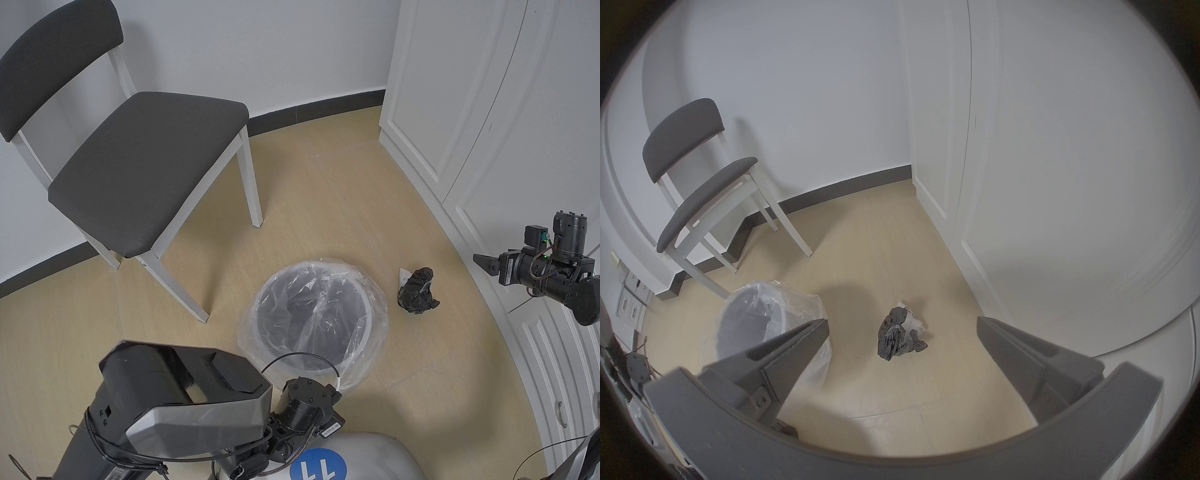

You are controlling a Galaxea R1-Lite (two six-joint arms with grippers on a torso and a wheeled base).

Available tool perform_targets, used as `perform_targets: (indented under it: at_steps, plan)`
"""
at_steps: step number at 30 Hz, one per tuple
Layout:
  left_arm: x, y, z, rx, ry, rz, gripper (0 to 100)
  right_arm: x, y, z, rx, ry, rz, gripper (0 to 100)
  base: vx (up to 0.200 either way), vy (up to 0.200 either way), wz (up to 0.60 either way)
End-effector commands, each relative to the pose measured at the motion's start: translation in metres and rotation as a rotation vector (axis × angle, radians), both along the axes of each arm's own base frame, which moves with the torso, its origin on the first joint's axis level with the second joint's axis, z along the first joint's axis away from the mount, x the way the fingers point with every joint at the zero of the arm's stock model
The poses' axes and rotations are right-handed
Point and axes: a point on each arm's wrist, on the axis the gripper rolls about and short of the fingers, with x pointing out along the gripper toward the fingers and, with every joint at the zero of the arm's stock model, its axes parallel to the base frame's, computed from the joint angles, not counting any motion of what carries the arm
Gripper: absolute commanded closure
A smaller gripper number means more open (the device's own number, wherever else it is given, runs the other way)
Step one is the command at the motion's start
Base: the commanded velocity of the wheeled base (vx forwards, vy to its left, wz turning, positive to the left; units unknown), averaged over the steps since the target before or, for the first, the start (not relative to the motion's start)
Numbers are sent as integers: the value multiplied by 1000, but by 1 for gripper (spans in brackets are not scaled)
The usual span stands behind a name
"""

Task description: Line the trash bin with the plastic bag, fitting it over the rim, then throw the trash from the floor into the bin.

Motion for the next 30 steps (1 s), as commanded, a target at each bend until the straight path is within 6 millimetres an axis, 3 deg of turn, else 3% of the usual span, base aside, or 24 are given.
perform_targets:
  at_steps: [1, 12, 13, 23, 30]
  plan:
    - [9, 2, -16, 16, 15, 22, 100, 4, 0, -5, -2, 2, -2, 0, 0, 0, 0]
    - [17, 8, -17, 12, 11, 85, 100, 5, 1, -13, -33, -44, 13, 0, 0, 0, 0]
    - [15, 7, -17, 3, 15, 84, 0, 5, 3, -14, -33, -43, 18, 0, 0, 0, 0]
    - [-5, 14, -20, 49, 55, 57, 0, 6, 3, -14, -32, -41, 19, 0, 0, 0, 0]
    - [-15, 17, -10, 18, 32, 39, 0, 6, 3, -15, -32, -40, 19, 0, 0, 0, 0]
